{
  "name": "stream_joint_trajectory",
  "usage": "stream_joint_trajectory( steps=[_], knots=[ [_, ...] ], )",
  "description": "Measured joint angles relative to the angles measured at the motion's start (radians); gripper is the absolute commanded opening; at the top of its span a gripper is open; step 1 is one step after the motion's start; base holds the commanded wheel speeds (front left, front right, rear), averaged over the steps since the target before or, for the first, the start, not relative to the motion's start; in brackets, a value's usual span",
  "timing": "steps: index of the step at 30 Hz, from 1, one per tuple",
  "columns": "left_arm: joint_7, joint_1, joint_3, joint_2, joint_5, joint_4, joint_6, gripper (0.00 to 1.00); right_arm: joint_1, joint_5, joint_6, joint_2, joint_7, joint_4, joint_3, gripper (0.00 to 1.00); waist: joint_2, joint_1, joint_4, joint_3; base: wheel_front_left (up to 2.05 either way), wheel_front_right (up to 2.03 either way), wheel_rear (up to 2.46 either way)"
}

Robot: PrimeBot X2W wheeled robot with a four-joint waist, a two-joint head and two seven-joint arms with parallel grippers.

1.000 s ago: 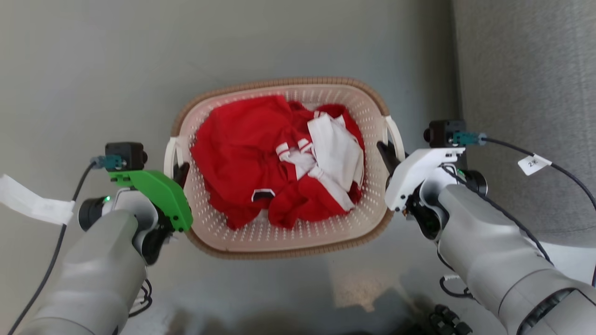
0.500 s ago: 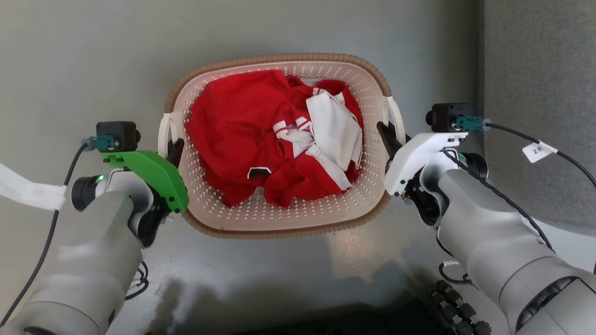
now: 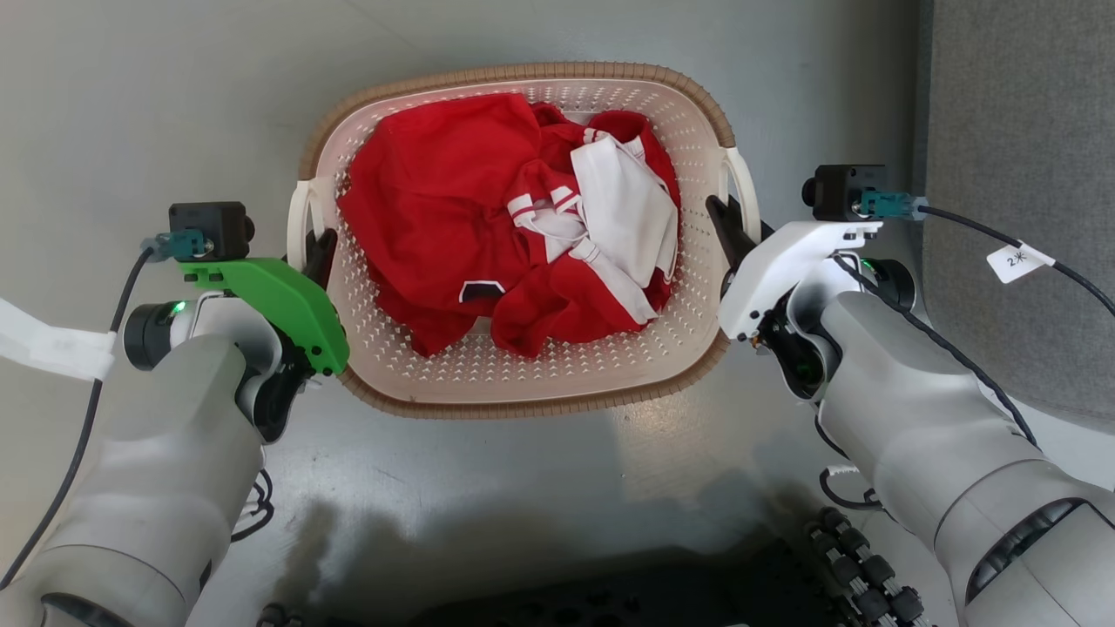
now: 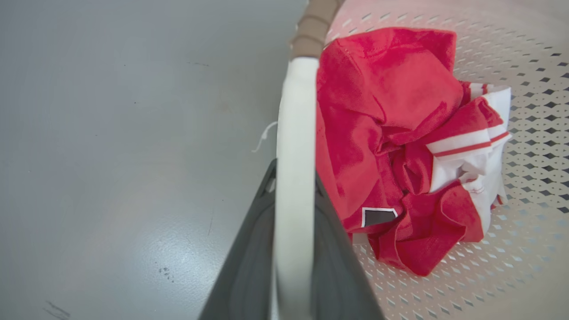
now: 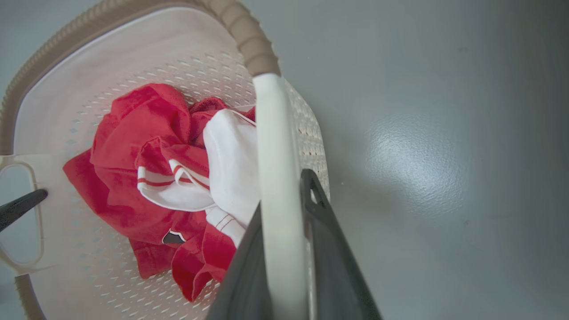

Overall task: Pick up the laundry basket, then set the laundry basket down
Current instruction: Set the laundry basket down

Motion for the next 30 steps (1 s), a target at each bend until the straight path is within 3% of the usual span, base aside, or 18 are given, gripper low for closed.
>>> stream_joint_trajectory(
  steps=[16,18,19,20,30],
  knots=[
    [-0.009,-0.012,-0.028,-0.011,0.000,0.015,0.000,0.00,-0.001,0.027,0.001,0.000,-0.006,0.017,0.005,0.00,0.0000,-0.0001,0.007,0.015,0.00,0.00,0.00],
    [-0.009,-0.015,-0.035,-0.011,0.000,0.017,0.000,0.46,-0.001,0.034,0.001,0.000,-0.006,0.019,0.007,0.35,0.0000,-0.0001,0.007,0.016,0.00,0.00,0.00],
    [-0.008,-0.015,-0.040,-0.011,0.003,0.018,0.000,1.00,-0.001,0.040,0.004,-0.001,-0.008,0.019,0.007,0.63,0.0000,-0.0001,0.008,0.017,0.00,0.00,0.00],
    [-0.007,-0.015,-0.042,-0.011,0.003,0.019,0.000,1.00,-0.001,0.045,0.010,-0.003,-0.010,0.019,0.007,1.00,0.0000,-0.0001,0.008,0.017,0.00,0.00,0.00],
    [-0.007,-0.015,-0.056,-0.010,0.003,0.026,0.000,1.00,-0.001,0.081,0.010,-0.014,-0.008,0.020,0.019,1.00,0.0000,-0.0001,0.012,0.013,0.00,0.00,0.00]
  ],
)
